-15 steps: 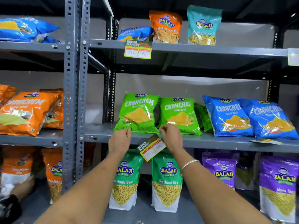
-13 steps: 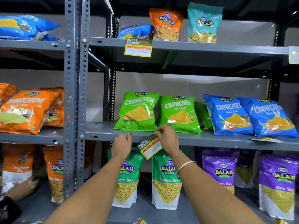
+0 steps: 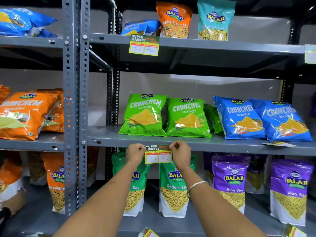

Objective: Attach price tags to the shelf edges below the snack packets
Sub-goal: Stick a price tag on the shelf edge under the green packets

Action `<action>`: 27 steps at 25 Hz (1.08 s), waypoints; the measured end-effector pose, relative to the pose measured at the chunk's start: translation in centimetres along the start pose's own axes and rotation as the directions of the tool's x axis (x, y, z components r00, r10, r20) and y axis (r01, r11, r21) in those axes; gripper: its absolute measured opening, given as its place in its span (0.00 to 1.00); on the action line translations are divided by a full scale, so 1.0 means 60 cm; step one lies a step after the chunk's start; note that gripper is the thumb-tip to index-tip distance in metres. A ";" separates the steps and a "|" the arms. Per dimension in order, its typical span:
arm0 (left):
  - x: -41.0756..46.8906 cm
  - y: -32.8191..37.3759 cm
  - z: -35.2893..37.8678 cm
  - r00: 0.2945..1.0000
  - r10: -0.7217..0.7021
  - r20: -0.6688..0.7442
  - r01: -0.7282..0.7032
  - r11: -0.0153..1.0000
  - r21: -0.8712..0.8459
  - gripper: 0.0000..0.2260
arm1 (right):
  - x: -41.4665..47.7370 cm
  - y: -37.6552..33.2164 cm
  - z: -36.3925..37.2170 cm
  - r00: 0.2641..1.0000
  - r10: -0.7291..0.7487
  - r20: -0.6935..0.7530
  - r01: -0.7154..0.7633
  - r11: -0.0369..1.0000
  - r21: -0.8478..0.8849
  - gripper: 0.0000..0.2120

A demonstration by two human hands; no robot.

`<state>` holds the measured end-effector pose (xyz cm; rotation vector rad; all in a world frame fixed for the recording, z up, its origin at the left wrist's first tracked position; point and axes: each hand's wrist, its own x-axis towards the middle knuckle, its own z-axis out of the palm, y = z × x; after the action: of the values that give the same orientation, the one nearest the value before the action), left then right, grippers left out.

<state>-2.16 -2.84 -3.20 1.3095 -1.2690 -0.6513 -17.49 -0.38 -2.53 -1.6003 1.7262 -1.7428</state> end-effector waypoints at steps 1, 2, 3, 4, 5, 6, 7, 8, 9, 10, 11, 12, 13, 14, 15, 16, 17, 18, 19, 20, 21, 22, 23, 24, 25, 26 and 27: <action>0.003 0.003 0.002 1.000 0.015 -0.013 -0.014 1.000 0.021 0.07 | 0.001 0.002 0.000 1.000 0.018 -0.008 -0.018 1.000 0.006 0.04; 0.005 0.004 0.004 0.999 0.026 -0.032 -0.025 0.999 0.031 0.07 | 0.004 0.003 0.001 1.000 0.026 -0.014 -0.026 1.000 0.013 0.05; 0.006 0.006 0.006 0.998 0.040 -0.053 -0.038 0.999 0.033 0.07 | 0.007 0.000 0.003 0.999 0.033 -0.019 -0.033 0.999 0.020 0.05; 0.006 0.008 0.007 0.997 0.049 -0.063 -0.047 0.998 0.029 0.07 | 0.010 -0.001 0.005 0.999 0.035 -0.028 -0.035 0.999 0.028 0.05; 0.007 0.009 0.008 0.996 0.059 -0.071 -0.057 0.998 0.026 0.08 | 0.011 -0.002 0.007 0.998 0.039 -0.040 -0.037 0.999 0.037 0.05; 0.008 0.009 0.009 0.995 0.067 -0.072 -0.066 0.998 0.026 0.08 | 0.012 -0.001 0.011 0.998 0.037 -0.053 -0.035 0.998 0.047 0.05; 0.007 0.008 0.009 0.994 0.076 -0.075 -0.074 0.997 0.028 0.08 | 0.012 -0.001 0.013 0.997 0.039 -0.061 -0.036 0.998 0.052 0.05; 0.006 0.009 0.009 0.993 0.086 -0.074 -0.084 0.996 0.029 0.08 | 0.011 0.001 0.016 0.997 0.036 -0.069 -0.032 0.998 0.057 0.05; 0.004 0.010 0.009 0.992 0.098 -0.073 -0.096 0.995 0.030 0.08 | 0.011 0.003 0.018 0.997 0.028 -0.078 -0.024 0.998 0.061 0.05; 0.003 0.009 0.008 0.991 0.107 -0.075 -0.105 0.994 0.027 0.08 | 0.010 0.005 0.019 0.997 0.013 -0.082 -0.007 0.998 0.067 0.05; 0.002 0.009 0.007 0.991 0.110 -0.074 -0.108 0.994 0.021 0.09 | 0.009 0.006 0.020 0.997 -0.006 -0.083 0.012 0.997 0.073 0.05; 0.002 0.008 0.007 0.991 0.113 -0.068 -0.112 0.994 0.018 0.09 | 0.008 0.007 0.019 0.996 -0.024 -0.081 0.030 0.997 0.075 0.05; 0.002 0.008 0.006 0.991 0.118 -0.064 -0.117 0.993 0.016 0.09 | 0.008 0.007 0.017 0.997 -0.037 -0.074 0.042 0.996 0.074 0.06; 0.000 0.009 0.006 0.991 0.118 -0.062 -0.117 0.993 0.016 0.09 | 0.007 0.005 0.016 0.997 -0.036 -0.068 0.042 0.996 0.075 0.06; 0.000 0.010 0.006 0.991 0.116 -0.067 -0.116 0.993 0.011 0.09 | 0.006 0.001 0.016 0.997 -0.028 -0.070 0.033 0.997 0.075 0.07; -0.001 0.012 0.006 0.991 0.114 -0.075 -0.114 0.993 0.007 0.09 | 0.006 -0.002 0.016 0.997 -0.017 -0.079 0.023 0.997 0.075 0.08; -0.002 0.013 0.007 0.990 0.113 -0.085 -0.112 0.994 0.008 0.09 | 0.006 -0.003 0.017 0.996 -0.009 -0.090 0.015 0.997 0.072 0.08; -0.002 0.013 0.008 0.989 0.115 -0.095 -0.114 0.993 0.008 0.08 | 0.008 -0.003 0.019 0.995 -0.003 -0.103 0.010 0.998 0.065 0.08; -0.001 0.013 0.009 0.988 0.116 -0.105 -0.116 0.993 0.007 0.08 | 0.009 0.000 0.022 0.994 -0.001 -0.110 0.007 0.998 0.055 0.08; -0.001 0.013 0.010 0.987 0.116 -0.114 -0.116 0.993 0.003 0.08 | 0.010 0.002 0.024 0.994 -0.002 -0.113 0.007 0.999 0.040 0.08; -0.001 0.012 0.012 0.986 0.111 -0.126 -0.112 0.994 0.002 0.08 | 0.011 0.004 0.027 0.993 -0.007 -0.116 0.010 0.999 0.031 0.07; -0.002 0.012 0.012 0.985 0.106 -0.137 -0.106 0.994 0.005 0.08 | 0.010 0.003 0.030 0.993 -0.015 -0.114 0.016 1.000 0.012 0.06; -0.002 0.013 0.013 0.985 0.103 -0.141 -0.102 0.995 0.012 0.08 | 0.008 0.000 0.034 0.993 -0.023 -0.116 0.020 0.999 -0.027 0.08; -0.002 0.014 0.013 0.985 0.106 -0.136 -0.103 0.994 0.026 0.08 | 0.005 -0.005 0.040 0.992 -0.020 -0.126 0.008 0.995 -0.094 0.13; -0.002 0.015 0.012 0.985 0.113 -0.127 -0.108 0.993 0.044 0.09 | 0.002 -0.009 0.048 0.988 -0.022 -0.151 -0.004 0.985 -0.172 0.19; -0.002 0.016 0.011 0.986 0.117 -0.122 -0.110 0.992 0.062 0.10 | -0.001 -0.013 0.055 0.983 -0.033 -0.180 -0.012 0.971 -0.239 0.22; 0.000 0.018 0.010 0.986 0.113 -0.119 -0.104 0.991 0.080 0.12 | -0.003 -0.016 0.060 0.978 -0.052 -0.200 -0.007 0.959 -0.285 0.24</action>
<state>-3.04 -2.78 -2.32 1.3099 -1.2634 -0.4441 -14.17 -2.05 -2.82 -1.5986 2.1496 -1.7920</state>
